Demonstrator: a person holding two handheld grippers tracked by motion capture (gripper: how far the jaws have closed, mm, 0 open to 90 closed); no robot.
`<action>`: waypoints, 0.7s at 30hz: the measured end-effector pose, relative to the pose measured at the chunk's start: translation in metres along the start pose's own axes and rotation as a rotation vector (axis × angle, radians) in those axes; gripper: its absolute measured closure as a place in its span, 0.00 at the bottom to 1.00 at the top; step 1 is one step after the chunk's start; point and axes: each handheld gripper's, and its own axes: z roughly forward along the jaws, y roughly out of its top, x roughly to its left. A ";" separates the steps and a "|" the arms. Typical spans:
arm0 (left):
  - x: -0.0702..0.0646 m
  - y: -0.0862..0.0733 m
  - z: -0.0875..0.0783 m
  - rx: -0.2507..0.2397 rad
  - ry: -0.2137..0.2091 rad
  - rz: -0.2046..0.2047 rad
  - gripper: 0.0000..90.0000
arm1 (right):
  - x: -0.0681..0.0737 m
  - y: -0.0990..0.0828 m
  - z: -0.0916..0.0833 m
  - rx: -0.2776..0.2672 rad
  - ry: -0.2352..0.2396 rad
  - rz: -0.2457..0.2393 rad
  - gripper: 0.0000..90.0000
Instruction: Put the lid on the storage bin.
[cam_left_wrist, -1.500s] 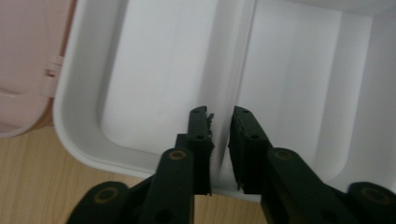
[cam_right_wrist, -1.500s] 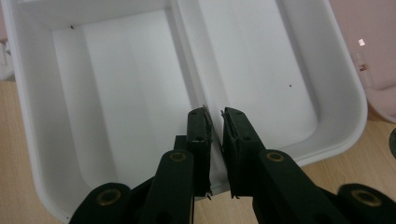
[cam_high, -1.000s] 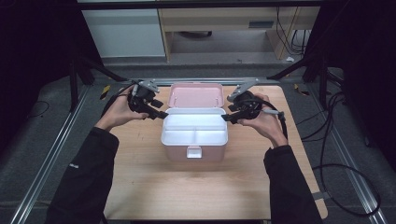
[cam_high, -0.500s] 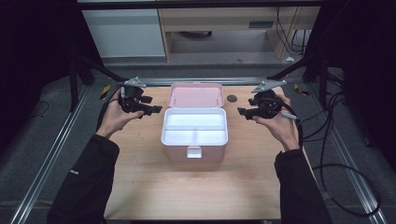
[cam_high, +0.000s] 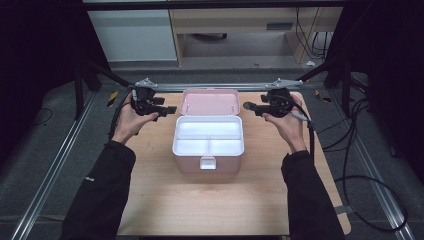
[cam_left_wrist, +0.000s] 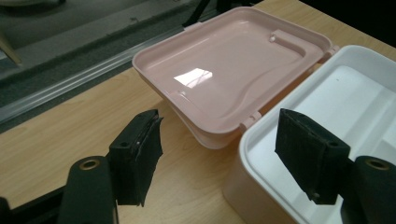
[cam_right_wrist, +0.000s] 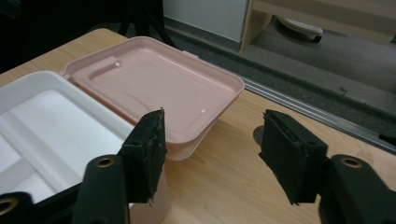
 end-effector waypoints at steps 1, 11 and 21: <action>0.001 0.001 0.000 -0.001 0.004 0.001 0.34 | 0.000 0.003 0.002 -0.001 -0.005 -0.004 0.42; 0.005 0.015 0.021 -0.040 0.032 -0.011 0.34 | -0.003 0.022 0.028 -0.038 -0.020 0.023 0.43; 0.014 0.008 0.061 -0.032 0.020 -0.073 0.36 | -0.009 0.011 0.067 0.023 -0.037 0.042 0.45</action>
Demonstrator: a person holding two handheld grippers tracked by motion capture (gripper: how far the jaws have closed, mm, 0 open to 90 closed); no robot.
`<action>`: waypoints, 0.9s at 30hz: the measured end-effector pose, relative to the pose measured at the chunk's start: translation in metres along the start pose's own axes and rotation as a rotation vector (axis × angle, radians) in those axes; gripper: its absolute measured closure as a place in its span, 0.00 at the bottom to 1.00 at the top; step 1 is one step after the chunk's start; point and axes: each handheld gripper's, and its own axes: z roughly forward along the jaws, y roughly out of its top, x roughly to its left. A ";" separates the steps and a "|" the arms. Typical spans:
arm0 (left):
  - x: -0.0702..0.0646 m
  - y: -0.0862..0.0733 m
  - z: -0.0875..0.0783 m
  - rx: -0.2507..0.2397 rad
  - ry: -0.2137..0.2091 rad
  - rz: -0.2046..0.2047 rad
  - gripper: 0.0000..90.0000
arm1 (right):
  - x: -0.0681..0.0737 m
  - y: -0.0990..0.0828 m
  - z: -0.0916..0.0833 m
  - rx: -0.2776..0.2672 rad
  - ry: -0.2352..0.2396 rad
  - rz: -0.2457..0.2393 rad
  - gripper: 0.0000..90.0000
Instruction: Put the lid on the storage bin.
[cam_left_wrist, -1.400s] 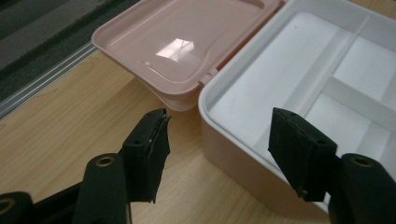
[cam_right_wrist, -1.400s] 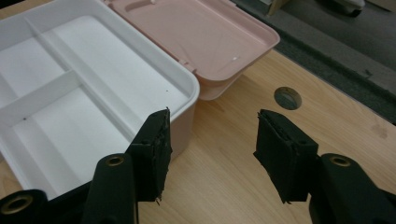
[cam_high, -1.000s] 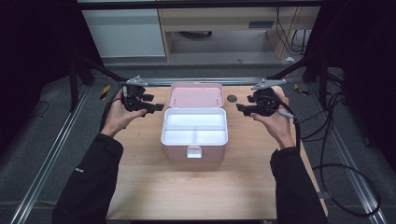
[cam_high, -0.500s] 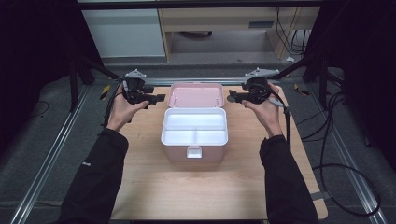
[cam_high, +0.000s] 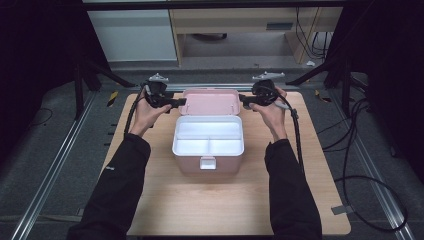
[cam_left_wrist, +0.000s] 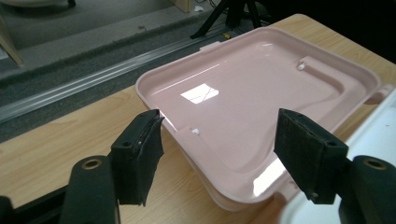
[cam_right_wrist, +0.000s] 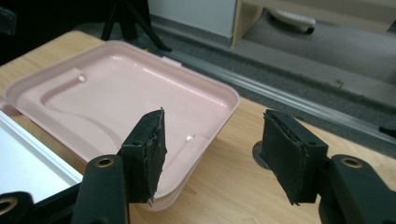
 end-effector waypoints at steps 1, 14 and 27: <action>0.001 -0.002 0.004 0.009 -0.001 -0.005 0.36 | 0.000 -0.001 0.004 0.009 0.003 0.005 0.45; 0.009 -0.016 0.035 0.095 -0.006 -0.025 0.35 | 0.005 -0.019 0.045 0.110 0.035 0.012 0.46; 0.009 -0.022 0.050 0.110 -0.034 -0.042 0.40 | 0.006 -0.029 0.064 0.162 0.071 0.042 0.47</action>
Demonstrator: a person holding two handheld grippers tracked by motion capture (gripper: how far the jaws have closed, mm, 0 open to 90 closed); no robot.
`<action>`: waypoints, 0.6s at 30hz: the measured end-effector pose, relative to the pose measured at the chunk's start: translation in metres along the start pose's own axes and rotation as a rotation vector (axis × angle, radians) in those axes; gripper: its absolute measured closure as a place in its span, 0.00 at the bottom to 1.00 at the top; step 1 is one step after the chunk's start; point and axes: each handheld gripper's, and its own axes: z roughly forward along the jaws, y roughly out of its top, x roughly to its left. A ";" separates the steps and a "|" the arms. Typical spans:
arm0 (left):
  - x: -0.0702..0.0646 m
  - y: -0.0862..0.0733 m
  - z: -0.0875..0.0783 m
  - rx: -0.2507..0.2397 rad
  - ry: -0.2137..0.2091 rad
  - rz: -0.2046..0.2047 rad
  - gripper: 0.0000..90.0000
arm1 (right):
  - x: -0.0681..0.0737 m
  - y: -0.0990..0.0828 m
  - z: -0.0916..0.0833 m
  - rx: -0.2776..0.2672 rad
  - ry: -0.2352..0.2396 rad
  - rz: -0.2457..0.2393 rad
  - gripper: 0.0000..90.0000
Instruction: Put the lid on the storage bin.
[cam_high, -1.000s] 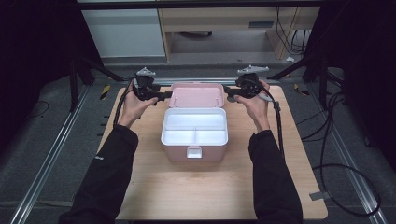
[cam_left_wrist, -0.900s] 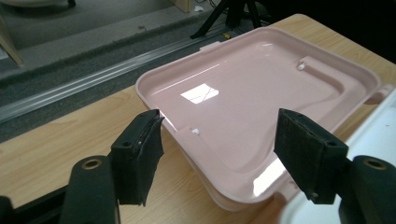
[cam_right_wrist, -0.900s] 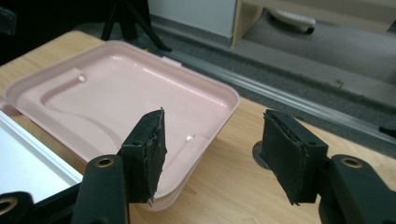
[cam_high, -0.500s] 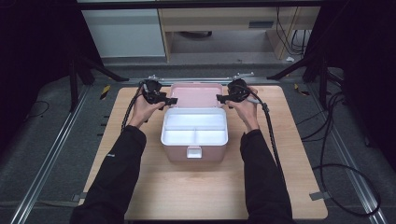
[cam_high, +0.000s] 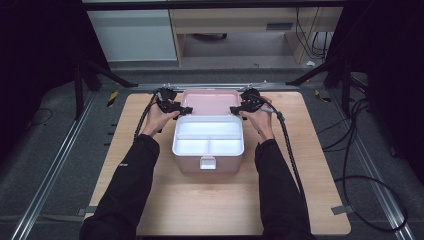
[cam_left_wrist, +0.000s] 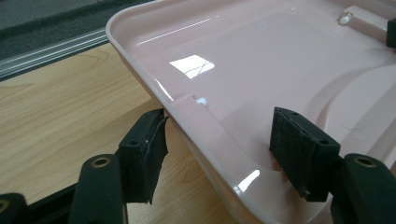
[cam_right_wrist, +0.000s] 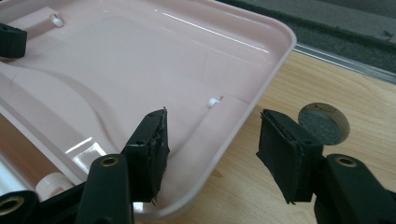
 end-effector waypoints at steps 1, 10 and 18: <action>0.000 0.000 0.000 0.001 -0.001 -0.003 0.40 | 0.001 0.000 0.001 0.001 0.007 -0.002 0.48; 0.000 0.002 -0.006 -0.016 -0.008 -0.009 0.45 | 0.001 0.000 0.001 -0.003 0.016 0.007 0.51; -0.005 0.010 -0.021 -0.080 0.014 -0.008 0.47 | 0.004 0.007 -0.010 -0.062 0.000 0.010 0.53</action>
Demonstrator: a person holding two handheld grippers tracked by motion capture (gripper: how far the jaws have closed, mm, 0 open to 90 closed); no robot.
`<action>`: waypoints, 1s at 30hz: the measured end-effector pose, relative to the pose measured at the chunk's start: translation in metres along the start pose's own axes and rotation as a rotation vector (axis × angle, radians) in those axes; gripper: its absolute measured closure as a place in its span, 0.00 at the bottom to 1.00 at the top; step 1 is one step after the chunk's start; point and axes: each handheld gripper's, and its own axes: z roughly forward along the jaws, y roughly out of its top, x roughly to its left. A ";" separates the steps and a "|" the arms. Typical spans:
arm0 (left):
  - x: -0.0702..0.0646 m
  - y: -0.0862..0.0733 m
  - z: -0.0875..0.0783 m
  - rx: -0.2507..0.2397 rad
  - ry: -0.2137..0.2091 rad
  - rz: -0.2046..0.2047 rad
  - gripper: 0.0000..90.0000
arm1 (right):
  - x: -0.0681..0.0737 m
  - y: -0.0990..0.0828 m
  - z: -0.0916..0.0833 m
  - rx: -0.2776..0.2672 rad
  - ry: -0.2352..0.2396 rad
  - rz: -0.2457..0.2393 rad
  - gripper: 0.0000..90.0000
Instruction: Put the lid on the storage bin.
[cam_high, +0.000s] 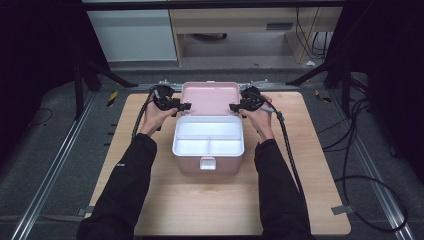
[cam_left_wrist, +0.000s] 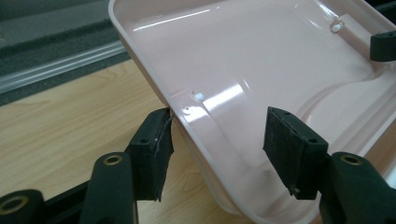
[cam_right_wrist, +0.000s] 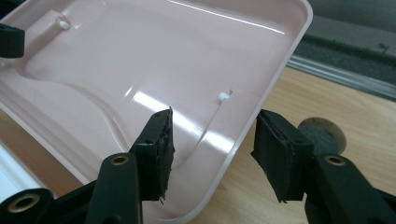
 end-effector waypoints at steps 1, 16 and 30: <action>-0.001 0.001 -0.002 -0.008 0.002 0.002 0.47 | 0.001 0.001 -0.002 -0.010 -0.002 -0.001 0.54; -0.015 0.013 -0.036 -0.060 0.012 0.066 0.50 | 0.011 0.016 -0.031 -0.104 -0.008 -0.013 0.55; -0.032 0.019 -0.061 -0.086 0.004 0.111 0.53 | 0.019 0.023 -0.066 -0.155 -0.018 -0.049 0.58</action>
